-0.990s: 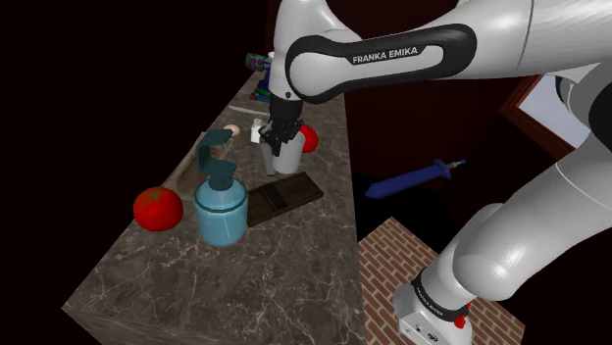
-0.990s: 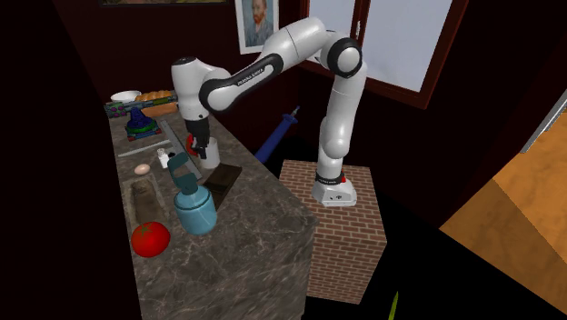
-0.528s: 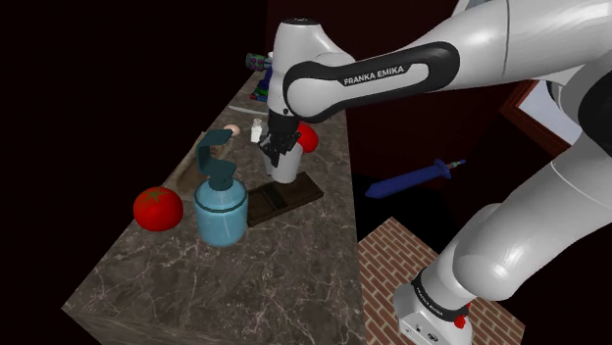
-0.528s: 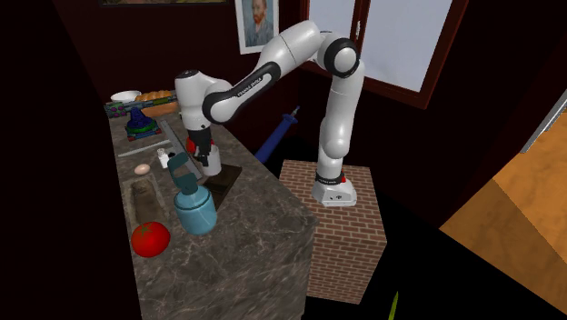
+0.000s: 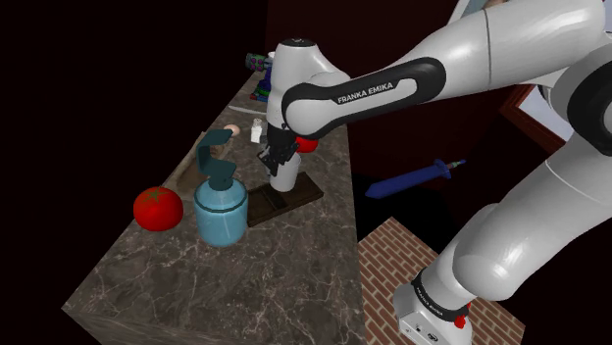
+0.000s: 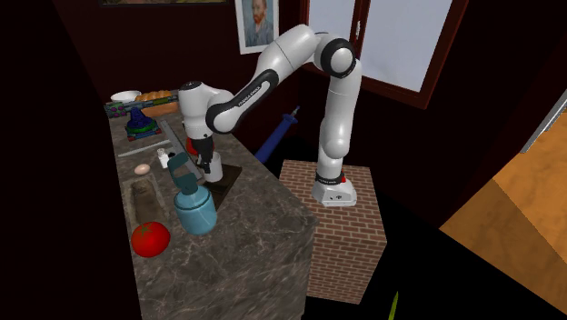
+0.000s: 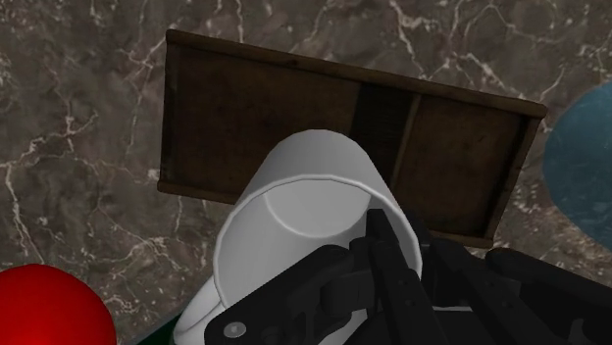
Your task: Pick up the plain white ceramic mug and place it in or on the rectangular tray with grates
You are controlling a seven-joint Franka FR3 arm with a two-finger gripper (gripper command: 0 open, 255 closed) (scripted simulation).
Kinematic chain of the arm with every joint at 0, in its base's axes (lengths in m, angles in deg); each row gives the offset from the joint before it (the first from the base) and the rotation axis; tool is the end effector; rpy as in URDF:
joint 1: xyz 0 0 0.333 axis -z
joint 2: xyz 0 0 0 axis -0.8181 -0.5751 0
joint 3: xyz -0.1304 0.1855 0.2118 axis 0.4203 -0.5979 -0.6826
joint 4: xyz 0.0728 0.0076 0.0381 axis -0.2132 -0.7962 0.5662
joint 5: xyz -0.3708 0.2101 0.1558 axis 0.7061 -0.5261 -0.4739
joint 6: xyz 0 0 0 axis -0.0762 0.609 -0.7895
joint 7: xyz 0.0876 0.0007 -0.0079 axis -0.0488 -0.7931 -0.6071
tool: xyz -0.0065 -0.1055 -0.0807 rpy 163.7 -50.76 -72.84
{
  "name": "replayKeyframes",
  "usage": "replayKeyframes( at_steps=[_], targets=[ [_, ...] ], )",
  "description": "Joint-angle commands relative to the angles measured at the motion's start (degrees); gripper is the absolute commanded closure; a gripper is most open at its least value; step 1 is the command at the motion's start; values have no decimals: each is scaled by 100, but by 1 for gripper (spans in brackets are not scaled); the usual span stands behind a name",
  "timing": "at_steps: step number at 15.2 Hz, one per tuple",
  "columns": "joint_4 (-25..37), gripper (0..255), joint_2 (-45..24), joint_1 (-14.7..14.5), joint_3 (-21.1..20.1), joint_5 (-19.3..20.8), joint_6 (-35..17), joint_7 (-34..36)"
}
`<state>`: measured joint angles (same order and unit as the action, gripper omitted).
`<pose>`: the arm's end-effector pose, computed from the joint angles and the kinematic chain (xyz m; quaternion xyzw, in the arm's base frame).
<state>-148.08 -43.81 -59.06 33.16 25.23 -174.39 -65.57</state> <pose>0.5341 0.2116 0.3346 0.9988 0.0404 0.0247 0.0115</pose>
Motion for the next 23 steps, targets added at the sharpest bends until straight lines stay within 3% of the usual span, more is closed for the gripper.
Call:
replayKeyframes(
  at_steps=[1,5,6,11,15,23],
  targets=[
    [-4,255,-10,1,0,5,-16,2],
    [-4,255,-10,1,0,5,-16,2],
    [-4,0,-10,1,0,5,-17,2],
    [-4,0,-10,1,0,5,-16,2],
    [399,0,323,-6,16,-122,703,-90],
    [399,0,323,-7,17,-122,703,-90]
  ],
)
